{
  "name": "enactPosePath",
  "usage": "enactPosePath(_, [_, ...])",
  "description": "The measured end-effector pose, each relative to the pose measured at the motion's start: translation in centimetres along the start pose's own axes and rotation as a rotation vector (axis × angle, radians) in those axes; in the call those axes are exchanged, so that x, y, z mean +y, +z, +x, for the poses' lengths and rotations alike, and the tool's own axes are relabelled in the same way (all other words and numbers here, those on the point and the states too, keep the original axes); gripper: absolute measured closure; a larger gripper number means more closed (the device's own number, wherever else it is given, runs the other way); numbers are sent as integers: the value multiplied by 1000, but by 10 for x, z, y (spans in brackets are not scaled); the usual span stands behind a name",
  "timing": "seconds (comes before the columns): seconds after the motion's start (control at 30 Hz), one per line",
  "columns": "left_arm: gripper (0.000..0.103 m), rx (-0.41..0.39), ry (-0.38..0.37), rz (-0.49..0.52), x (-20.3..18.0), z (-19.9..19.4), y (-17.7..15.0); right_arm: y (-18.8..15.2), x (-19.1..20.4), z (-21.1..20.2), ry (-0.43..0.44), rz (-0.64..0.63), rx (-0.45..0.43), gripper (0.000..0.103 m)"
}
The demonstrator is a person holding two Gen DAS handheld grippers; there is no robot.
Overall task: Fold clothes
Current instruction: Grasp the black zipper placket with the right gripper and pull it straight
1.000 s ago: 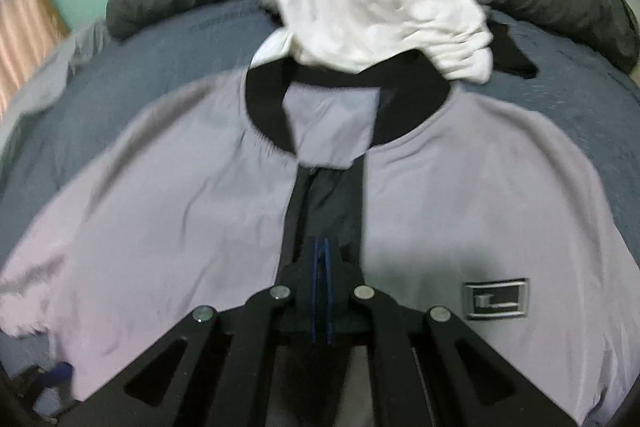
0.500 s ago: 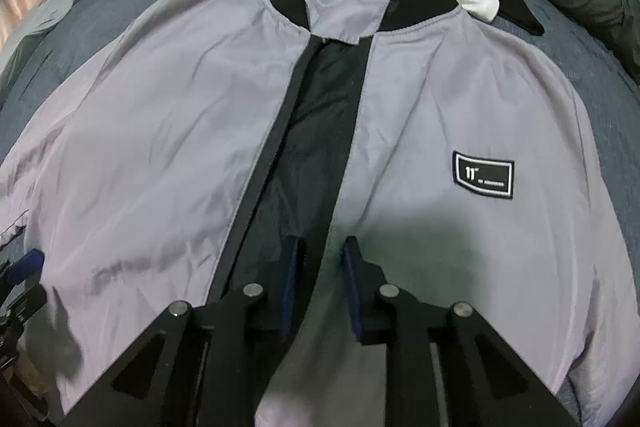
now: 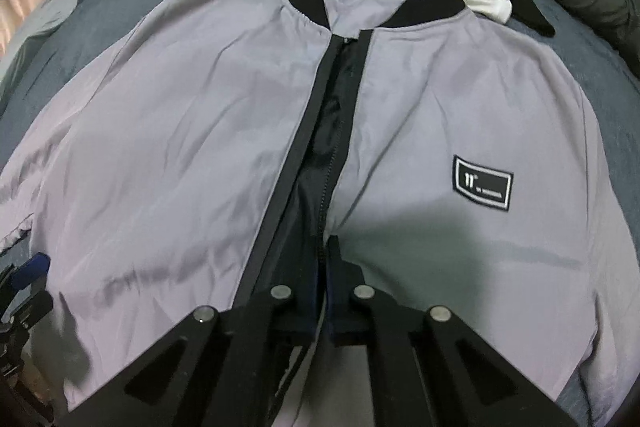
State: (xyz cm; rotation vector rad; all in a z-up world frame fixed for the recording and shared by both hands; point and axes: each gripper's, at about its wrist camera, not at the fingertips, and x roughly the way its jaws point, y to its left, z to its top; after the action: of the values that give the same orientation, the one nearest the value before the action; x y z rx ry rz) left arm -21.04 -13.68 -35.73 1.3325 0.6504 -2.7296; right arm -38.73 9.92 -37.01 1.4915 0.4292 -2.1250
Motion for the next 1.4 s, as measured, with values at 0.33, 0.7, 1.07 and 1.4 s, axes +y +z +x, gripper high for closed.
enactPosePath(0.33, [41,-16,-3,-3,-2,-9,2,-19,-23,-74,112,105,-235,61])
enactPosePath(0.7, [40,-25,-15,29,-22,-24,-11,-93,-31,-54,174,209,-164,91])
enactPosePath(1.07, [40,-24,-6,15,-14,-32,-18,-95,12,-46,183,148,-141,95])
enactPosePath(1.4, [40,-11,29,19,-4,-33,-35,-165,-18,-103,229,297,-309,95])
